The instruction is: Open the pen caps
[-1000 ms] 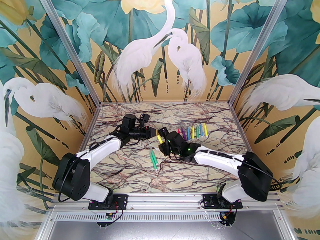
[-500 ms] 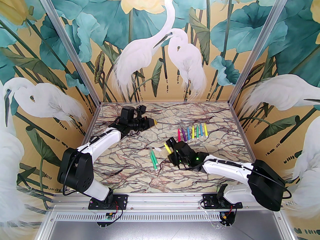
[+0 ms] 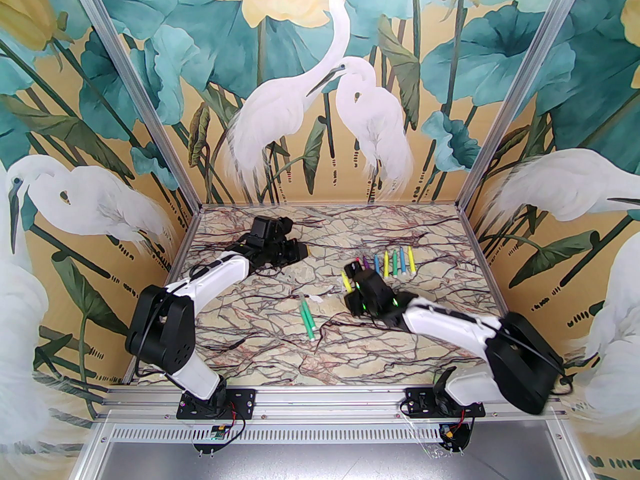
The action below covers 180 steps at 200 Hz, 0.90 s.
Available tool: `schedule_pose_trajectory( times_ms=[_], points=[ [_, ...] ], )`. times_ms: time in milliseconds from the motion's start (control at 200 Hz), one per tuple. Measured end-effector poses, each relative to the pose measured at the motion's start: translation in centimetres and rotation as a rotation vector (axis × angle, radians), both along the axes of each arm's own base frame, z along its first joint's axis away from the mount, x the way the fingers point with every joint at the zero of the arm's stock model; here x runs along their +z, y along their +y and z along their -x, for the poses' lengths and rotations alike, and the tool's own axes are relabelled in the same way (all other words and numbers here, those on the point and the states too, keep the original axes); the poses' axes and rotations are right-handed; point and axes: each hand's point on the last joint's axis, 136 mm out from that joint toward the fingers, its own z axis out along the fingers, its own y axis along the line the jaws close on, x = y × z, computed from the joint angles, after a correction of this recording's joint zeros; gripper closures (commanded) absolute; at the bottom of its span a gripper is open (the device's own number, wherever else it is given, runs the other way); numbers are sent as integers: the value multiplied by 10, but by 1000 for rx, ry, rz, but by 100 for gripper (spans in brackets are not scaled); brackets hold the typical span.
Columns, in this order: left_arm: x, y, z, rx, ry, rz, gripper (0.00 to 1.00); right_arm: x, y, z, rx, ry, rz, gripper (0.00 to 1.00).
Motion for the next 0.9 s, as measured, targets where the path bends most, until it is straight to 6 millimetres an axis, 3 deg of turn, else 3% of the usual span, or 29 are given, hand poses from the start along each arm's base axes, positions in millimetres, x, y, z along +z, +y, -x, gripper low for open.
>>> schedule_pose_trajectory(
  times_ms=[150, 330, 620, 900],
  points=[
    [-26, 2, 2, -8, 53, -108, 100, -4, 6, -32, -87, 46, -6, 100],
    [-49, 3, 3, -24, 93, -211, 100, -19, 2, -52, -183, 101, 19, 100],
    [-79, -1, 9, -62, 167, -288, 95, -47, -13, -61, -278, 161, 75, 96],
    [-95, -4, 10, -89, 202, -319, 88, -53, -18, -66, -302, 167, 99, 93]
  ],
)
